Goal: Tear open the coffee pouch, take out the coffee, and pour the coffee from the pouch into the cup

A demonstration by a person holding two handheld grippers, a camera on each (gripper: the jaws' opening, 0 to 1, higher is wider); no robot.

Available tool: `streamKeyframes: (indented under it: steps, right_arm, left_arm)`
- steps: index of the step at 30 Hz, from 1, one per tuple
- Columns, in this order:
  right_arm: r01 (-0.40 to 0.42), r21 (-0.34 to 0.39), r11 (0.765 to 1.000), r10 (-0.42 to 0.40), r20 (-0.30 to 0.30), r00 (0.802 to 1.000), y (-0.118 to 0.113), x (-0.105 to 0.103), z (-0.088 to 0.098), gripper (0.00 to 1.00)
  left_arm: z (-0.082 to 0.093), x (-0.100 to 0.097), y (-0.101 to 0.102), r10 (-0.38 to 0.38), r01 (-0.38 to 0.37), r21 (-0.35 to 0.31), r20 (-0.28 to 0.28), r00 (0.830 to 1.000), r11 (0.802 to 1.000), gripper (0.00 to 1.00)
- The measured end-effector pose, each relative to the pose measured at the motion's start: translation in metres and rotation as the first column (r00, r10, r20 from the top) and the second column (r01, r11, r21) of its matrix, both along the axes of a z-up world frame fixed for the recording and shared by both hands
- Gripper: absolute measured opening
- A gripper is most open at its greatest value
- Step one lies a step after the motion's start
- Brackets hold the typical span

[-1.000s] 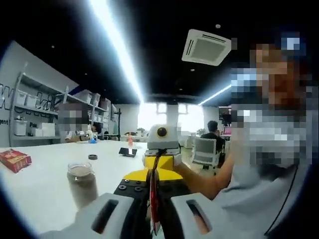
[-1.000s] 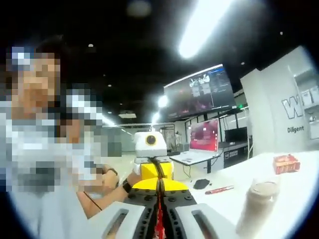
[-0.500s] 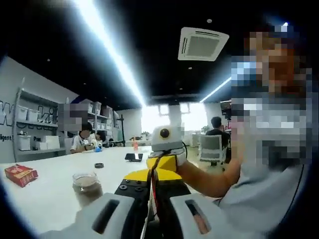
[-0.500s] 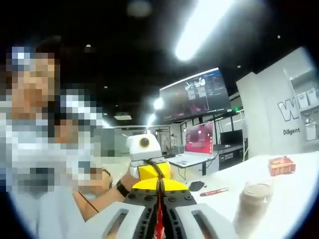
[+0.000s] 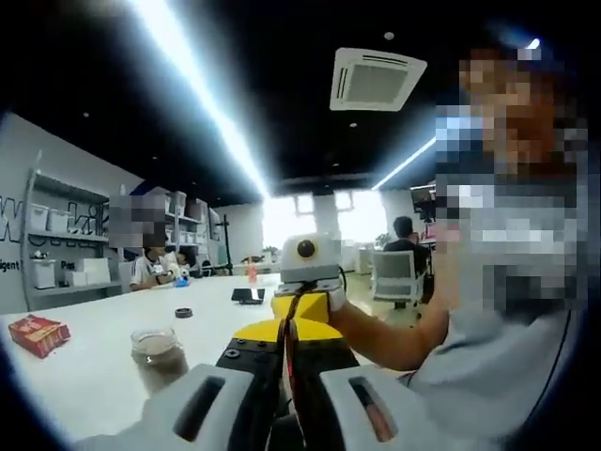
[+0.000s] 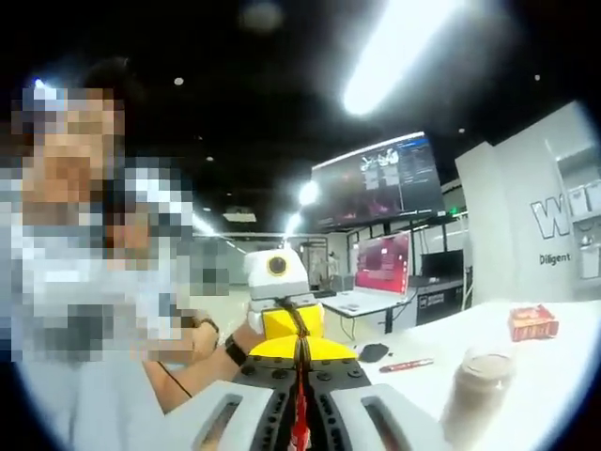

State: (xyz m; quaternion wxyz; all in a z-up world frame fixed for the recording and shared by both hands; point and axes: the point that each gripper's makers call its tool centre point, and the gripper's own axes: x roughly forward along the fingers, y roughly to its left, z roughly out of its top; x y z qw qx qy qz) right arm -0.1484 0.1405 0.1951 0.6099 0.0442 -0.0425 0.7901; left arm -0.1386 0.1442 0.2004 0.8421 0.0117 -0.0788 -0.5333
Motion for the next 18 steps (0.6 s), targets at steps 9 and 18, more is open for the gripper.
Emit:
streamKeyframes:
  steps: [9, 18]
  right_arm:
    - [-0.023, 0.028, 0.999, 0.021, 0.088, 0.996, -0.001, -0.007, 0.003, 0.02]
    - [-0.042, 0.044, 0.998, 0.037, 0.107, 0.994, -0.002, -0.011, 0.004, 0.03]
  left_arm:
    - [0.002, -0.006, -0.003, -0.04, 0.037, -0.025, -0.095, 0.995, 0.999, 0.03]
    - [0.001, -0.012, -0.006, -0.072, 0.066, -0.048, -0.143, 0.987, 0.997, 0.02]
